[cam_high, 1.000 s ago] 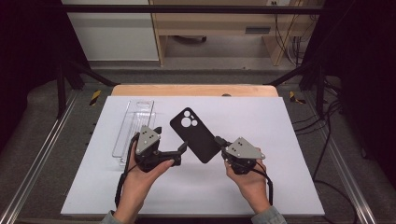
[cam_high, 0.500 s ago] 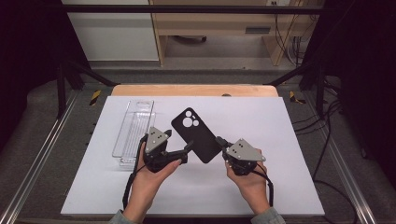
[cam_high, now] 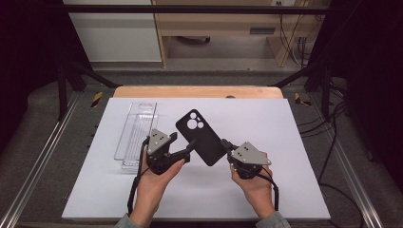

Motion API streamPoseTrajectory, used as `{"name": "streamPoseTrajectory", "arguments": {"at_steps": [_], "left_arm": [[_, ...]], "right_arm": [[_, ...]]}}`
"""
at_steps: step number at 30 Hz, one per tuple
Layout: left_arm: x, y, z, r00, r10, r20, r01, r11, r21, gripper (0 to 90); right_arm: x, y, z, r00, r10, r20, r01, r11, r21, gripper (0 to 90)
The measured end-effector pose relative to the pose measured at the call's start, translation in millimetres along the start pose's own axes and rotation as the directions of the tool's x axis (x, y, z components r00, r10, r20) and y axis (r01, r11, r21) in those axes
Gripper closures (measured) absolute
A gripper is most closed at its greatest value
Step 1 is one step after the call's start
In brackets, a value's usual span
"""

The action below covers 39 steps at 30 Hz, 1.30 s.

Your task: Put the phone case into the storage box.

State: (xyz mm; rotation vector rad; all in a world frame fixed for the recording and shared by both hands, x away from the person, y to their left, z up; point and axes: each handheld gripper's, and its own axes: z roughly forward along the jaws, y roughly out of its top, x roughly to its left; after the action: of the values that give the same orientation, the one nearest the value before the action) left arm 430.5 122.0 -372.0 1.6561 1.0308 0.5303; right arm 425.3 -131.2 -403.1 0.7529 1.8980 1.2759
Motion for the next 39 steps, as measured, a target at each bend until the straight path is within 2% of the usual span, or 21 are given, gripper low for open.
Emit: {"name": "streamPoseTrajectory", "arguments": {"at_steps": [5, 11, 17, 19, 20, 22, 24, 26, 29, 31, 33, 38, 39], "left_arm": [[-0.1, -1.2, -0.1, 0.9996, -0.007, -0.026, 0.007, 0.9999, -0.008, 37.6], [2.3, -2.5, 1.1, 0.9990, -0.037, -0.026, 0.038, 0.9993, 0.004, 41.5], [9.5, 4.4, -4.3, 0.9984, -0.031, -0.047, 0.031, 0.9994, -0.016, 44.2], [11.3, 6.6, -5.3, 0.9980, -0.006, -0.062, 0.005, 0.9999, -0.014, 44.2], [12.1, 8.1, -5.6, 0.9968, 0.025, -0.076, -0.025, 0.9997, -0.007, 44.1], [13.4, 13.2, -5.9, 0.9924, 0.078, -0.096, -0.078, 0.9970, 0.002, 44.2], [14.5, 18.9, -6.6, 0.9882, 0.109, -0.107, -0.110, 0.9940, 0.006, 44.3], [16.5, 25.8, -6.4, 0.9884, 0.123, -0.090, -0.121, 0.9924, 0.021, 45.2], [20.5, 35.0, -3.4, 0.9831, 0.169, -0.071, -0.164, 0.9838, 0.073, 46.0], [23.7, 39.8, -1.6, 0.9836, 0.172, -0.053, -0.167, 0.9812, 0.098, 46.2], [25.4, 44.2, -0.4, 0.9792, 0.197, -0.048, -0.190, 0.9740, 0.123, 46.8], [28.0, 52.0, 3.9, 0.9745, 0.224, -0.020, -0.217, 0.9620, 0.165, 50.3], [28.1, 53.1, 4.8, 0.9716, 0.236, -0.012, -0.231, 0.9568, 0.177, 51.9]], "right_arm": [[1.5, -1.2, 1.1, 1.0000, -0.002, 0.000, 0.002, 1.000, 0.001, 89.4], [2.7, -2.0, 1.3, 1.0000, -0.002, 0.004, 0.002, 1.000, -0.001, 89.4], [3.5, -2.7, 1.3, 1.0000, -0.006, 0.000, 0.006, 1.000, 0.000, 89.4], [3.8, -3.2, 1.6, 1.0000, -0.008, -0.002, 0.008, 1.000, 0.002, 89.4], [4.1, -3.5, 1.7, 1.0000, -0.009, -0.003, 0.009, 1.000, 0.004, 89.4], [4.8, -4.3, 2.2, 0.9999, -0.010, -0.005, 0.010, 1.000, 0.005, 89.4], [5.8, -4.9, 2.4, 0.9999, -0.012, -0.006, 0.012, 1.000, 0.008, 89.4], [6.7, -5.4, 2.5, 0.9998, -0.020, -0.006, 0.020, 1.000, 0.010, 89.5], [7.6, -5.1, 2.9, 0.9996, -0.028, -0.006, 0.028, 1.000, 0.011, 89.4], [7.9, -4.7, 3.0, 0.9995, -0.032, -0.007, 0.032, 0.999, 0.010, 89.4], [8.0, -4.6, 3.0, 0.9994, -0.035, -0.008, 0.035, 0.999, 0.010, 89.4], [8.7, -4.6, 3.0, 0.9991, -0.042, -0.009, 0.042, 0.999, 0.011, 89.4], [8.8, -4.5, 3.0, 0.9990, -0.044, -0.009, 0.044, 0.999, 0.011, 89.4]]}}
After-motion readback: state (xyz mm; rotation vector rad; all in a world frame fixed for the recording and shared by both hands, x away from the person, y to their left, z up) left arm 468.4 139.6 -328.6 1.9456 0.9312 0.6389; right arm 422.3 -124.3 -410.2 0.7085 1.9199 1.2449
